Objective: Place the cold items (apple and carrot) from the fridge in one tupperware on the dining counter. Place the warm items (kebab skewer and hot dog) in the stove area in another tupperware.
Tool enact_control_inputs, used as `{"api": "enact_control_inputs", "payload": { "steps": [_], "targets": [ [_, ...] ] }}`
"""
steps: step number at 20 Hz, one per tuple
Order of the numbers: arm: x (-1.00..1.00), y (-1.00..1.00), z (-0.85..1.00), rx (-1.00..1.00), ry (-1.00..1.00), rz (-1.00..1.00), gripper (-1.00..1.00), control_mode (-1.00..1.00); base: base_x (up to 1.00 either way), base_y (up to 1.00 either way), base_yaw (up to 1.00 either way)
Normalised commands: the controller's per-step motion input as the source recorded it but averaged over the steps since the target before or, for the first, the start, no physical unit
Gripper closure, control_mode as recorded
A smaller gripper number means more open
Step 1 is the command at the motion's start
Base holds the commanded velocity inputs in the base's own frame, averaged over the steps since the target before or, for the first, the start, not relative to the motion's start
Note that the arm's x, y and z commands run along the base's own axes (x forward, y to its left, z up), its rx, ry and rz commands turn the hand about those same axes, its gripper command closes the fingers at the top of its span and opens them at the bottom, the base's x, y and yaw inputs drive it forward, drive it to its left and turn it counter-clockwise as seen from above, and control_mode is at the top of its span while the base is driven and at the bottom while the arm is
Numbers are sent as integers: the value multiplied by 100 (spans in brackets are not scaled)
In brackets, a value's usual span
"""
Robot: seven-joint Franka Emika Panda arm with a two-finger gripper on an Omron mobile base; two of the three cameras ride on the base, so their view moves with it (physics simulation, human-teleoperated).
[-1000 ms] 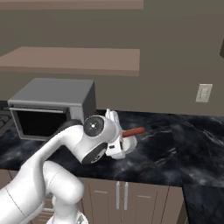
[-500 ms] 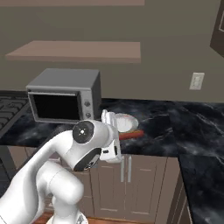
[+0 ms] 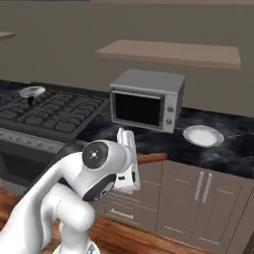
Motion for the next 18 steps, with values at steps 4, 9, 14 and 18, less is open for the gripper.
{"api": "enact_control_inputs", "payload": {
  "steps": [4, 9, 14, 18],
  "targets": [
    [0, 0, 0, 0, 0, 0, 100, 100, -72, 46, 74],
    [0, 0, 0, 0, 0, 0, 100, 100, -75, 44, 75],
    [0, 0, 0, 0, 0, 0, 100, 100, -76, 43, 75],
    [0, 0, 0, 0, 0, 0, 100, 100, -83, 30, 72]
  ]
}}
